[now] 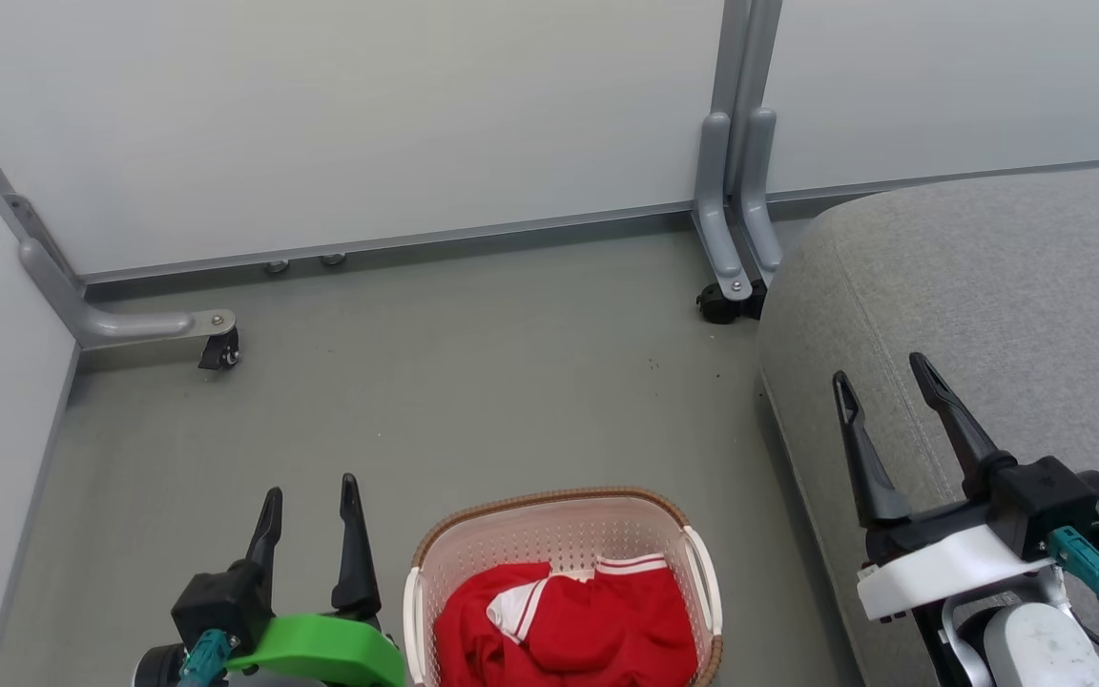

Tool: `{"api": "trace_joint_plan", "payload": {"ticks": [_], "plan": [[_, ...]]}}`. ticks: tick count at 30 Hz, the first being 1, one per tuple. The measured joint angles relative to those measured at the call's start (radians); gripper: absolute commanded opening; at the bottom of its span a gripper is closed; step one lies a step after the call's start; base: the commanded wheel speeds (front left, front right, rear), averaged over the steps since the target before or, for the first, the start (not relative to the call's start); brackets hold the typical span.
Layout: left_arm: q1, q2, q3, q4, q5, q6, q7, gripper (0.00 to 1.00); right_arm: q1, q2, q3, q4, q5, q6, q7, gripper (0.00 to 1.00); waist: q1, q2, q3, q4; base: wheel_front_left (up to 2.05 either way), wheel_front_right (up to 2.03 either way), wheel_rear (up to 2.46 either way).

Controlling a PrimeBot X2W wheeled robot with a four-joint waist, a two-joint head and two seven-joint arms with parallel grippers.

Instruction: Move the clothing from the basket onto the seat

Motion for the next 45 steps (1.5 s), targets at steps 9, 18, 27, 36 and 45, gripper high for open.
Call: {"api": "trace_joint_plan", "payload": {"ticks": [9, 18, 27, 36, 45], "plan": [[0.001, 0.000, -0.003, -0.002, 0.035, 0.001, -0.018, 1.00, 0.005, 0.007, 0.004, -0.013, -0.043, 0.000, -0.019, 1.00, 0.0000, 0.0000, -0.006, -0.002, 0.00, 0.00, 0.00], [0.014, 0.001, -0.002, -0.020, 0.050, 0.005, -0.033, 1.00, 0.022, 0.029, -0.009, -0.006, -0.018, 0.000, -0.035, 1.00, 0.0000, 0.0000, -0.012, -0.003, 0.00, 0.00, 0.00], [0.021, 0.001, -0.011, -0.020, 0.077, 0.013, -0.046, 1.00, 0.032, 0.060, -0.052, 0.049, 0.067, 0.000, -0.048, 1.00, 0.0000, 0.0000, -0.017, -0.004, 0.00, 0.00, 0.00], [0.025, 0.001, -0.015, -0.017, 0.075, 0.013, -0.046, 1.00, 0.035, 0.070, -0.056, 0.106, 0.121, 0.000, -0.048, 1.00, 0.0000, 0.0000, -0.017, -0.007, 0.00, 0.00, 0.00], [0.027, 0.001, -0.019, -0.003, 0.074, 0.012, -0.046, 1.00, 0.035, 0.063, -0.044, 0.118, 0.124, 0.000, -0.048, 1.00, 0.0000, 0.0000, -0.016, -0.010, 0.00, 0.00, 0.00]]}}
